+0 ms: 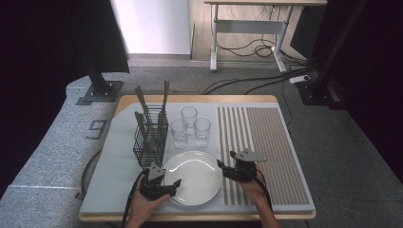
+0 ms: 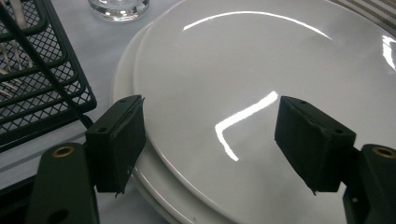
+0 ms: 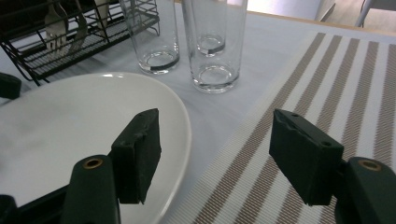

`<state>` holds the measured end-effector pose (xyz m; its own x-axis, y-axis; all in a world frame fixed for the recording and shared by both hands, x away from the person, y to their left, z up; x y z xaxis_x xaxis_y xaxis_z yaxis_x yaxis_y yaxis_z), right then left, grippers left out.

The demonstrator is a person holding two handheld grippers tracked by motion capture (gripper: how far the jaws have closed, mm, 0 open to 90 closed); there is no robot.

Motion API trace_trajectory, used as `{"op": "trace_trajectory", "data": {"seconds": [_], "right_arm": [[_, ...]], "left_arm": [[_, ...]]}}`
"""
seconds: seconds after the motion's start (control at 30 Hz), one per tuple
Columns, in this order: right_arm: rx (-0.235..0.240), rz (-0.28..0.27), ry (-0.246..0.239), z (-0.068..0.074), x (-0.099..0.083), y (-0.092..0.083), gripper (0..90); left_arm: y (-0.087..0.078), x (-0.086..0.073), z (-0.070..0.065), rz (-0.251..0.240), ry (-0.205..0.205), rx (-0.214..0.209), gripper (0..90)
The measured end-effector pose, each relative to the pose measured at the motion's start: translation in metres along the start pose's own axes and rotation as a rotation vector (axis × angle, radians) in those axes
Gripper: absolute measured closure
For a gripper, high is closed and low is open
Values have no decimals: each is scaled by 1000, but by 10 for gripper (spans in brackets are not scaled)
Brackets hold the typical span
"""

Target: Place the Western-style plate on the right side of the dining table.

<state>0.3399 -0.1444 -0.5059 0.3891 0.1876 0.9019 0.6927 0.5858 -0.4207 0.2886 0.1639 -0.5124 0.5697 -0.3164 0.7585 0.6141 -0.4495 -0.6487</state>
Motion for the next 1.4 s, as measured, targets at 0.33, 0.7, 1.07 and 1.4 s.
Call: {"op": "trace_trajectory", "data": {"seconds": [0.33, 0.7, 1.07, 1.4], "right_arm": [[36, 28, 4, 14, -8, 11, 341], [58, 62, 4, 17, -21, 18, 342], [46, 86, -35, 22, -23, 20, 342], [52, 94, -33, 22, -23, 19, 342]], "left_arm": [[2, 0, -5, -1, 0, -24, 263], [1, 1, -8, -6, 4, -69, 291], [-4, 1, 2, -13, -12, -14, 290], [3, -1, -3, 17, 3, -19, 279]]}}
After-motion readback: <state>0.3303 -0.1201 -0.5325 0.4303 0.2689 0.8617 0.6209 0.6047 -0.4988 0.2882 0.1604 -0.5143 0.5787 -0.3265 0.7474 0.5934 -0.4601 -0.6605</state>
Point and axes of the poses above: each handheld gripper's, and its own axes: y roughly forward along the jaws, x roughly out of its top, z roughly to its left, the point moved 1 cm from there along y, roughly forward along the jaws, and after that the axes turned 2 degrees about x, right-handed, at the moved point
